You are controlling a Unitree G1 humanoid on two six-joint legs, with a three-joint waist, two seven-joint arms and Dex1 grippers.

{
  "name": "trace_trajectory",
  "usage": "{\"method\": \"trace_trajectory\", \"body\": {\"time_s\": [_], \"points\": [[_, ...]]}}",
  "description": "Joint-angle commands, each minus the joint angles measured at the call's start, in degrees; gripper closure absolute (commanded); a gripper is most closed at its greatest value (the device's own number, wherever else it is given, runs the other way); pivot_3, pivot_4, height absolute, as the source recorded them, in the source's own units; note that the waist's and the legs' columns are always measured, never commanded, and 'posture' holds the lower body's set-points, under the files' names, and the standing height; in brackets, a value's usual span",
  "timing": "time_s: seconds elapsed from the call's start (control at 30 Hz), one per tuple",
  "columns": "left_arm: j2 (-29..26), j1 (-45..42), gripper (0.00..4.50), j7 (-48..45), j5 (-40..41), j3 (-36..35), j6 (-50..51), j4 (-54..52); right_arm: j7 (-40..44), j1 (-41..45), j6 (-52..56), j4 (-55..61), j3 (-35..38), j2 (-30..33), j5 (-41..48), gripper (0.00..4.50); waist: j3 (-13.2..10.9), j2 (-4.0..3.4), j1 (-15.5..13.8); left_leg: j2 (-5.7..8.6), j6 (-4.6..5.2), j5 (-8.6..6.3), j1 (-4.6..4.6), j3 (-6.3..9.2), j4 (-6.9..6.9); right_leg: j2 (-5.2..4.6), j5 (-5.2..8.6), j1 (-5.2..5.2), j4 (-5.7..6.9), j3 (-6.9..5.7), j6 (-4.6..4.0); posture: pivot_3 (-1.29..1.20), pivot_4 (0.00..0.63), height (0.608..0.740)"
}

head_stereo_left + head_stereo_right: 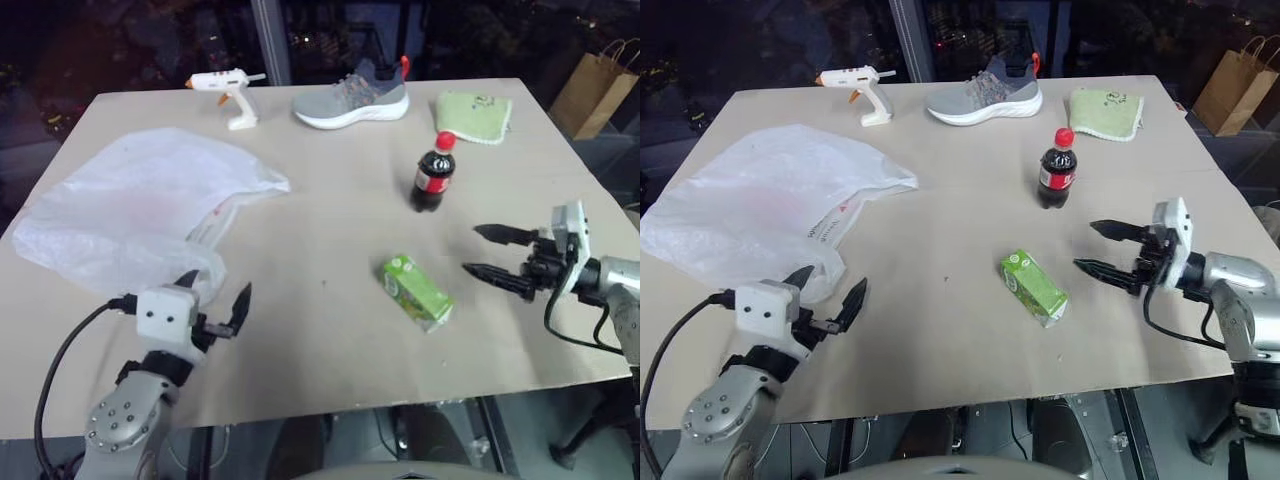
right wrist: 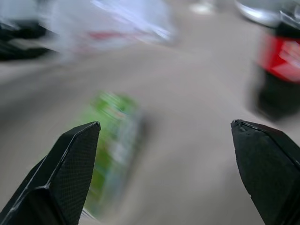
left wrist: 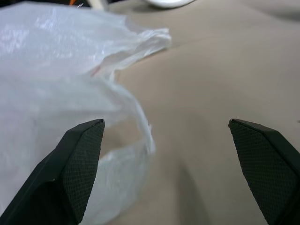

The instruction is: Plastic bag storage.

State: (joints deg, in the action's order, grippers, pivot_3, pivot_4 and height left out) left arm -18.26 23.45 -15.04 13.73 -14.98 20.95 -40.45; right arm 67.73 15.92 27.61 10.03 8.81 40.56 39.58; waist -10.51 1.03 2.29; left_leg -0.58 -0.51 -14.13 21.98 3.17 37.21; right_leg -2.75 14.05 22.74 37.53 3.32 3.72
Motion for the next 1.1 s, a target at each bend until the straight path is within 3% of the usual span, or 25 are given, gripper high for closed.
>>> {"method": "trace_trajectory", "body": {"time_s": [0.03, 0.17, 0.33, 0.37, 0.4, 0.67, 0.8, 1.1], "points": [[1.23, -1.36, 0.08, 2.52, -0.98, 0.19, 1.16, 0.32, -2.45, 2.45, 6.28, 9.81, 0.11, 1.17, 6.51, 0.0, 0.03, 0.07, -0.18, 0.0, 0.0, 0.0, 0.02, 0.09, 0.01, 0.0, 0.01, -0.01, -0.01, -0.09, 0.01, 0.0, 0.15, 0.74], [2.42, -3.4, 0.08, 3.53, -1.7, 2.07, 1.97, 1.14, -4.72, 4.19, 10.05, 13.69, 0.21, 1.5, 9.74, 0.0, 0.03, 0.08, -0.86, 0.03, 0.0, 0.0, 0.17, 0.28, 0.07, -0.02, 0.0, 0.0, -0.08, -0.28, -0.02, 0.0, 0.15, 0.74], [3.15, -4.13, 0.08, 1.87, 3.64, 1.53, 7.15, -0.12, -3.94, 3.26, 9.5, 13.87, -0.06, 3.36, 8.1, 0.0, 0.03, 0.08, -1.37, 0.04, 0.0, 0.0, 0.24, 0.29, 0.08, -0.03, -0.02, 0.01, -0.18, -0.3, -0.03, 0.0, 0.15, 0.74], [3.03, -4.09, 0.67, 1.61, 4.14, 1.42, 7.42, -0.43, -3.87, 3.04, 9.35, 13.74, -0.08, 3.59, 8.0, 0.0, 0.03, 0.08, -1.37, 0.03, 0.0, 0.0, 0.25, 0.3, 0.06, -0.03, -0.01, 0.01, -0.19, -0.31, -0.03, 0.0, 0.15, 0.74], [2.84, -4.06, 0.72, 1.42, 4.42, 1.36, 7.53, -0.62, -3.82, 2.78, 9.5, 13.63, -0.23, 4.03, 7.79, 0.0, 0.03, 0.08, -1.37, 0.03, 0.0, 0.0, 0.25, 0.31, 0.07, -0.03, -0.01, 0.01, -0.19, -0.31, -0.03, 0.0, 0.15, 0.74], [2.7, -3.83, 4.38, 2.1, 4.05, 0.69, 6.56, -0.83, -7.76, -1.3, 8.79, 9.32, -3.63, 7.76, -2.3, 0.0, 0.04, 0.09, -1.5, 0.03, 0.0, 0.0, 0.29, 0.29, 0.07, -0.03, -0.01, 0.02, -0.27, -0.31, -0.04, 0.0, 0.15, 0.74], [2.37, -4.01, 4.46, 1.89, 3.45, 1.25, 5.79, -1.29, -12.83, -0.46, 12.94, 10.41, -5.5, 7.3, -4.77, 0.0, 0.04, 0.09, -1.5, 0.02, 0.0, 0.0, 0.3, 0.3, 0.06, -0.02, -0.01, 0.03, -0.27, -0.32, -0.04, 0.0, 0.15, 0.74], [1.48, -4.85, 4.46, 1.82, 1.68, 1.67, 4.94, -0.33, -19.64, -1.48, 26.18, 19.66, -6.93, 8.2, -1.55, 0.0, 0.04, 0.08, -1.58, 0.03, 0.0, 0.0, 0.57, 0.42, 0.08, -0.04, -0.03, 0.18, -0.38, -0.43, -0.03, 0.0, 0.15, 0.74]]}}
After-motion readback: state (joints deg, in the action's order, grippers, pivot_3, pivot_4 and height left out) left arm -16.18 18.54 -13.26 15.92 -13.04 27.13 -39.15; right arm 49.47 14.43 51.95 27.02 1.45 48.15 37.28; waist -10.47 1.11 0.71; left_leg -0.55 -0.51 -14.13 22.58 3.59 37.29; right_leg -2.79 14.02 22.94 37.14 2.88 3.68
